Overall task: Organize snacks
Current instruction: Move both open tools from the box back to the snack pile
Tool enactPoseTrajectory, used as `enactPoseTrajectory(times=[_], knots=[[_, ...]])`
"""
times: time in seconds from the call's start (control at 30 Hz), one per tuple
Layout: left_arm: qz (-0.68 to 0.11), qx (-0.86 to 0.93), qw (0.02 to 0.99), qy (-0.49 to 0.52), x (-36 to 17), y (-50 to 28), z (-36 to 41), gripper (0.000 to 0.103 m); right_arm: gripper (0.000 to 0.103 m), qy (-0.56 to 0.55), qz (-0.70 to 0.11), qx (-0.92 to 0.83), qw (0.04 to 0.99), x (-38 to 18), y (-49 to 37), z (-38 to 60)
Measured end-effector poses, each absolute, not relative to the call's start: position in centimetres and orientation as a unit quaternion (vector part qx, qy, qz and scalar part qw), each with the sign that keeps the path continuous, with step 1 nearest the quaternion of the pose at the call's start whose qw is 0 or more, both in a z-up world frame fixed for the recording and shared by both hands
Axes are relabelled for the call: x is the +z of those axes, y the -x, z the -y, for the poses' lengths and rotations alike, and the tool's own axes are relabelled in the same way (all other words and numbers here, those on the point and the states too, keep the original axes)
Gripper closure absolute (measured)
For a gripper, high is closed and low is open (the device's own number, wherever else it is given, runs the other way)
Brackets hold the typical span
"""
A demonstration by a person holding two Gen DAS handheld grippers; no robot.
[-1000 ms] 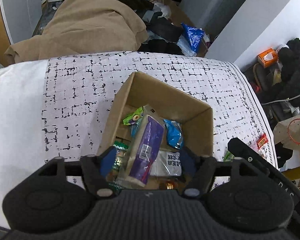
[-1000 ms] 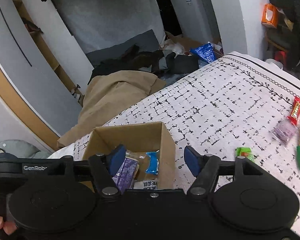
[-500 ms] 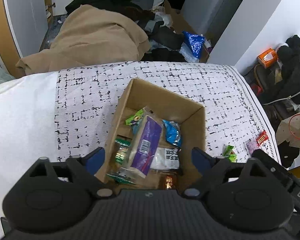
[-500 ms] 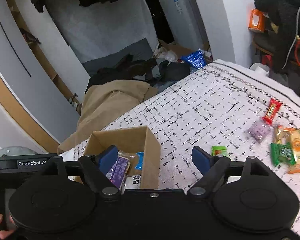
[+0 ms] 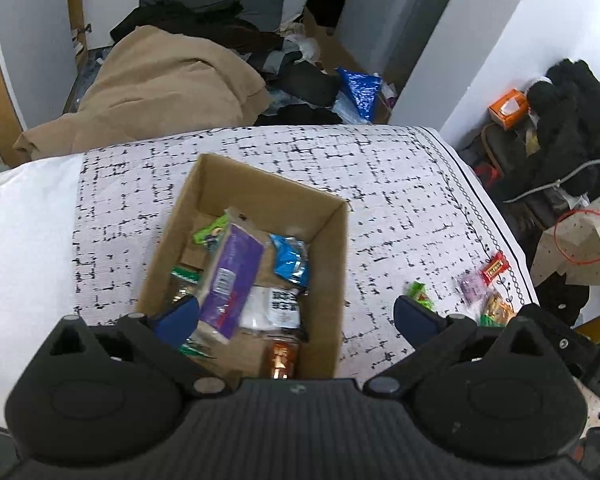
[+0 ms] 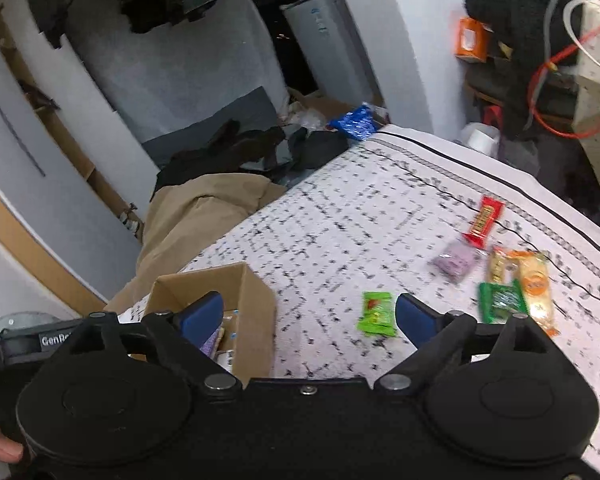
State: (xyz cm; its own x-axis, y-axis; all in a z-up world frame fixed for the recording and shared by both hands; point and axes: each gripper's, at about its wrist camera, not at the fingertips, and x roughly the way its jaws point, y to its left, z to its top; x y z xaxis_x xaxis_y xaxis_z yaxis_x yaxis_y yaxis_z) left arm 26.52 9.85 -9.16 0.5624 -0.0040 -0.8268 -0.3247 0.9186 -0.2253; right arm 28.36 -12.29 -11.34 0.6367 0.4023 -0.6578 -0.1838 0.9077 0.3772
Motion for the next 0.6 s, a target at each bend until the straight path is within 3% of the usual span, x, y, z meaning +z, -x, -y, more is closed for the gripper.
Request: enactPoseTrajectory(times=[0.6], knots=[[-0.455,0.072,0.874,0.155,-8.9,-27.6,-3.2,0.0,0.006,-0.168,-0.388,0.119,0.898,-11.4,-28.0,19.2]])
